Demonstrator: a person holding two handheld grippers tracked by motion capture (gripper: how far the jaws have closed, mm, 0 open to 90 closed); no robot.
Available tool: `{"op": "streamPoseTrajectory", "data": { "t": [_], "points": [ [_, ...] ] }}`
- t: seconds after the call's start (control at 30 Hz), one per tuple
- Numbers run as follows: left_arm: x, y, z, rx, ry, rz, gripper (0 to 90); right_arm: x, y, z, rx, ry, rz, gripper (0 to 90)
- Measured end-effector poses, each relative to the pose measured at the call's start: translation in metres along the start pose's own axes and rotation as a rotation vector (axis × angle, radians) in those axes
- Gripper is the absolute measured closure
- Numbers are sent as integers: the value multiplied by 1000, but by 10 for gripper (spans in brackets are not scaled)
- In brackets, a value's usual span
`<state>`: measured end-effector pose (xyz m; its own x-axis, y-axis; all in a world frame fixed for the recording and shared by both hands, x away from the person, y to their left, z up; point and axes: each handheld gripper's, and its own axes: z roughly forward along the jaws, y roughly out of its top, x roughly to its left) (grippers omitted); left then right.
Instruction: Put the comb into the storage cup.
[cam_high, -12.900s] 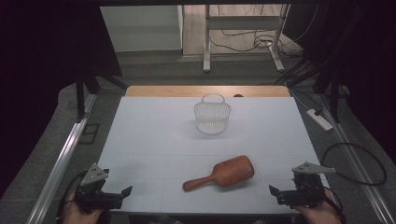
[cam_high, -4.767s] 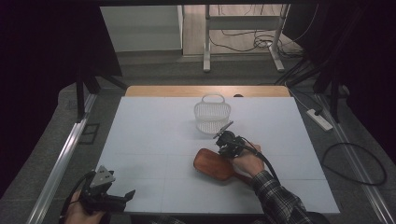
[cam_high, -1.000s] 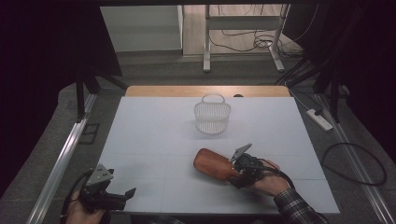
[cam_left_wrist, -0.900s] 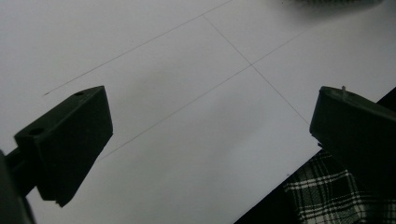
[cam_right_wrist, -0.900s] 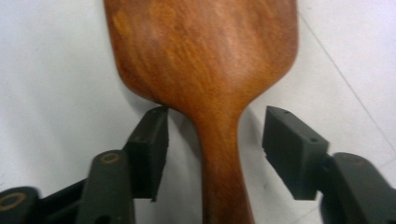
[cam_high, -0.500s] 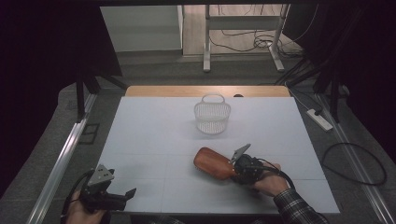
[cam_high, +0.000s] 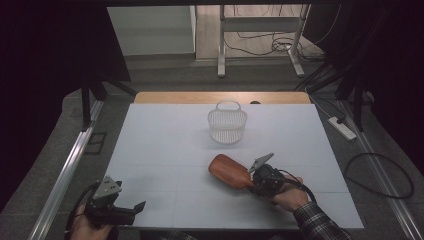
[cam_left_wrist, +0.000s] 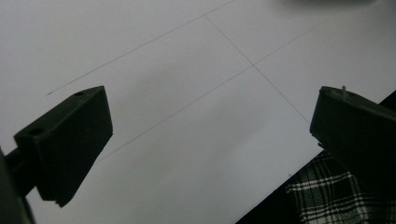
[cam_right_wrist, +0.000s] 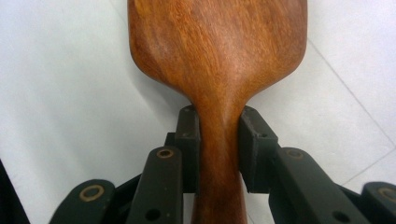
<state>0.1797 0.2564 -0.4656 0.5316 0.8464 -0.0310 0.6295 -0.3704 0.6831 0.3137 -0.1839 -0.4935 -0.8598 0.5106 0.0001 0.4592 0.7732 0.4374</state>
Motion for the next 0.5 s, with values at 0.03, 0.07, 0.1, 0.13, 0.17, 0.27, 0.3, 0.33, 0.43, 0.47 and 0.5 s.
{"op": "streamPoseTrajectory", "data": {
  "t": [0.03,0.07,0.1,0.13,0.17,0.27,0.3,0.33,0.43,0.47,0.5],
  "points": [
    [0,0,0,-3,1,-3,0,0,0,-1,-11,-1,6,721],
    [0,0,0,-4,1,-5,0,-1,-1,-3,-23,10,17,721],
    [0,0,0,-5,2,-7,0,-1,-1,-4,-34,4,18,721],
    [0,0,-1,-6,3,-9,0,-2,-1,-5,-38,10,21,721],
    [1,0,-1,-8,3,-10,0,-1,-1,-6,-49,6,25,721],
    [1,0,-1,-12,0,-12,0,-1,-1,-10,-70,4,30,721],
    [1,0,-1,-13,0,-13,0,-1,-1,-11,-76,6,32,721],
    [1,0,-1,-13,1,-13,0,-1,-1,-12,-84,4,35,721],
    [2,0,-1,-12,-4,-16,0,0,0,-14,-97,7,37,721],
    [2,0,-1,-13,-4,-20,0,0,0,-15,-110,4,35,721],
    [2,0,-1,-14,-3,-23,0,0,0,-17,-118,9,39,721]
  ]
}}
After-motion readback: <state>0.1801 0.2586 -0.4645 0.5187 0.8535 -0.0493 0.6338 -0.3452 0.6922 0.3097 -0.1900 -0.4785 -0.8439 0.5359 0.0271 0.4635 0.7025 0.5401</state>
